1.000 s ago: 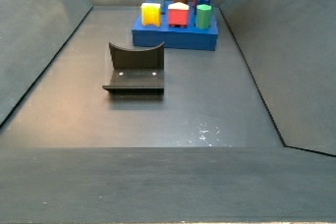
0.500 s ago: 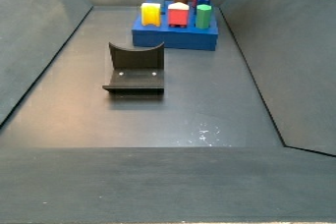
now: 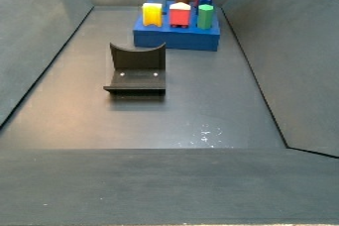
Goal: Pick up the square-circle object. Move up. Rotate the square-circle object. Move to above the board. Insert the square-circle object.
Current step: Insert the square-circle object.
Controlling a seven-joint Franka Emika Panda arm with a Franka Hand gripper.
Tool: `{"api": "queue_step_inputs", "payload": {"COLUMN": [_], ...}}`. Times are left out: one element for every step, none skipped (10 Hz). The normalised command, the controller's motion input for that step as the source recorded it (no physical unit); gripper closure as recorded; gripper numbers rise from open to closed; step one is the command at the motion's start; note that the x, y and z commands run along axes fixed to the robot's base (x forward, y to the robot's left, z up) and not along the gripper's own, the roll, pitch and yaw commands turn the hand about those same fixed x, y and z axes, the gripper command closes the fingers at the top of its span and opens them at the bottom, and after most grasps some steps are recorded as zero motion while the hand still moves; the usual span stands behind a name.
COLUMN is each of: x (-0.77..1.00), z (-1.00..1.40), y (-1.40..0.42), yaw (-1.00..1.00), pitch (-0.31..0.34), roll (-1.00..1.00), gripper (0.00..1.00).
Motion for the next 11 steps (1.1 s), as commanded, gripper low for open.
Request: {"api": "queue_step_inputs", "payload": {"x": [0.17,0.00,0.00,0.00,0.00,0.00,-0.03,-0.05,-0.04,-0.03,0.02], "z": [-0.14,0.00,-0.50,-0.54,-0.49,-0.40,-0.39,-0.51,-0.52,-0.53,-0.59], "y": [0.00,0.00,0.00,0.07,0.20,0.03,-0.09,-0.20,-0.20,-0.21,-0.05], "yaw": [0.00,0.00,0.00,0.00,0.09,0.03,0.00,0.01,0.04,0.07,0.16], "pitch": [0.000,0.000,-0.104,-0.103,-0.063,-0.066,-0.150,-0.254,-0.274,-0.299,-0.269], "roll": [0.01,0.00,0.17,0.19,0.21,0.20,0.22,0.27,0.24,0.21,0.16], "gripper": [1.00,1.00,1.00,1.00,1.00,1.00,1.00,1.00,1.00,1.00,1.00]}}
